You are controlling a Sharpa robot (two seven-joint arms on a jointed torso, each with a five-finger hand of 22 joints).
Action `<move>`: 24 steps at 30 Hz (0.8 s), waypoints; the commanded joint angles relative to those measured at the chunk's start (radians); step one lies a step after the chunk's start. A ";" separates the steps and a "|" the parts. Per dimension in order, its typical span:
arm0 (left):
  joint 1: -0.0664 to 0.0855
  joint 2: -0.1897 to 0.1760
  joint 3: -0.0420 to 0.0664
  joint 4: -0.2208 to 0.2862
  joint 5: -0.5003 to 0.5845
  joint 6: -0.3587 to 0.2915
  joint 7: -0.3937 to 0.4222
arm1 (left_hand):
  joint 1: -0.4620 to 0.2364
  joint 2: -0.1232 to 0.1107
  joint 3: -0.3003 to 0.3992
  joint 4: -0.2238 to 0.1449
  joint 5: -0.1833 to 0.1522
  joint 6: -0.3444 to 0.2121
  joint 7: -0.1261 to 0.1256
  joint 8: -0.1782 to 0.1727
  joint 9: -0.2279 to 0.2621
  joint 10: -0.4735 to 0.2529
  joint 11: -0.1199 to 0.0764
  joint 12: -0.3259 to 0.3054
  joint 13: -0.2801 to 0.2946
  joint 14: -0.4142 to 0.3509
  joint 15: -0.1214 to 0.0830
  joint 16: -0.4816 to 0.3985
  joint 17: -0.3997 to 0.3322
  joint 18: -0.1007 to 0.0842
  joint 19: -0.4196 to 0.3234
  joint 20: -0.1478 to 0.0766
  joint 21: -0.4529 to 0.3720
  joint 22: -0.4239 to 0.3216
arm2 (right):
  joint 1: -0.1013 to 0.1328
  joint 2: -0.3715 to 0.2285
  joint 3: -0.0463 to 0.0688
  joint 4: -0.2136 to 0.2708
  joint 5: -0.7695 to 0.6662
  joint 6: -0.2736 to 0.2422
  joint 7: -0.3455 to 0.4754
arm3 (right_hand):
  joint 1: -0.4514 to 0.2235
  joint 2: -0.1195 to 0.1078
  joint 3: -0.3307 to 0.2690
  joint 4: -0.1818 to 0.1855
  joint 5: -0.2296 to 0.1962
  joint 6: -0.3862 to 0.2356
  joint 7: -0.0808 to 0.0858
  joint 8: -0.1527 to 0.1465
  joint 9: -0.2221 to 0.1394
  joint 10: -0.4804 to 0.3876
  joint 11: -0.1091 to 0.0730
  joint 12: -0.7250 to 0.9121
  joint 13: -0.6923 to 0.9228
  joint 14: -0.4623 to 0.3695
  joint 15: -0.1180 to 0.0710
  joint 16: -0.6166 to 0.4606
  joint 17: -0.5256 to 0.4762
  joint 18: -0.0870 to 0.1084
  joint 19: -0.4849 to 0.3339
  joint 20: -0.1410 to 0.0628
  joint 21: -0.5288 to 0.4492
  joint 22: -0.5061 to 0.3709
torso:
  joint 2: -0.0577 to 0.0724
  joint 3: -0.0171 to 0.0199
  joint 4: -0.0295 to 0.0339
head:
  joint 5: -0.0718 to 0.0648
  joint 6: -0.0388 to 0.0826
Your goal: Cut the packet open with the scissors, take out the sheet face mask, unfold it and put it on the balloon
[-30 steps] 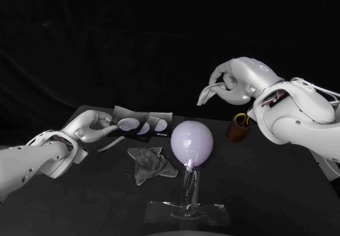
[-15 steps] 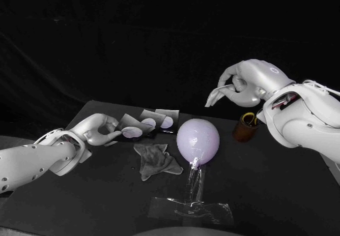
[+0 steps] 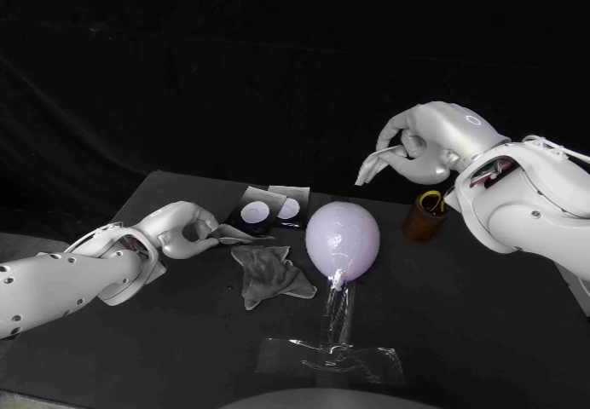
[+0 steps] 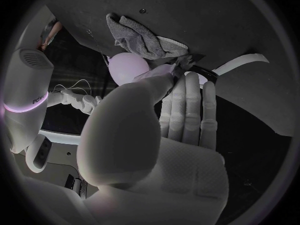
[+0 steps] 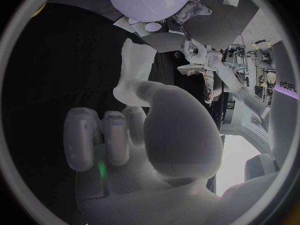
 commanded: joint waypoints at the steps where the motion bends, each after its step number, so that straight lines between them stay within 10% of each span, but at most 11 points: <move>1: 0.000 0.004 0.000 0.011 -0.039 0.061 -0.016 | -0.034 0.005 -0.008 -0.018 0.001 -0.002 0.000 0.003 0.024 -0.011 -0.007 0.011 0.009 -0.014 0.005 0.014 0.009 0.010 -0.020 0.006 -0.003 -0.003 | -0.001 0.000 0.000 -0.001 -0.005 0.019 0.014 | 0.001 0.006 0.003 0.000 0.002 0.008 -0.001 0.029 0.034 0.039 0.001 0.002 0.162 0.106 0.001 0.003 0.263 -0.009 0.069 -0.004 0.003 0.236 | -0.001 -0.0009 0.0006 | -0.005 0.000; 16: -0.001 0.005 -0.001 0.032 -0.041 0.137 -0.008 | -0.168 0.009 -0.151 -0.066 -0.003 -0.191 0.052 -0.061 0.023 -0.217 0.060 0.069 0.054 -0.176 0.065 0.117 0.072 0.020 -0.039 0.080 -0.154 -0.110 | -0.008 0.002 -0.001 -0.005 0.000 0.022 0.016 | 0.001 0.006 0.004 -0.002 0.002 0.007 0.000 0.029 0.034 0.038 0.001 0.000 0.161 0.106 0.001 0.003 0.263 -0.009 0.068 -0.004 0.000 0.236 | 0.000 -0.0003 0.0004 | -0.015 -0.006; 24: -0.001 0.003 -0.001 0.041 -0.036 0.144 -0.002 | -0.156 0.025 -0.368 -0.006 -0.005 -0.284 0.076 -0.019 0.044 -0.356 0.091 0.164 0.101 -0.274 0.092 0.195 0.078 0.020 -0.025 0.096 -0.234 -0.172 | -0.015 0.002 -0.001 -0.007 0.003 0.025 0.018 | 0.001 0.005 0.004 -0.003 0.002 0.007 0.000 0.029 0.034 0.038 0.001 -0.002 0.160 0.106 0.001 0.003 0.263 -0.008 0.067 -0.004 -0.001 0.235 | 0.000 0.0003 0.0000 | -0.020 -0.008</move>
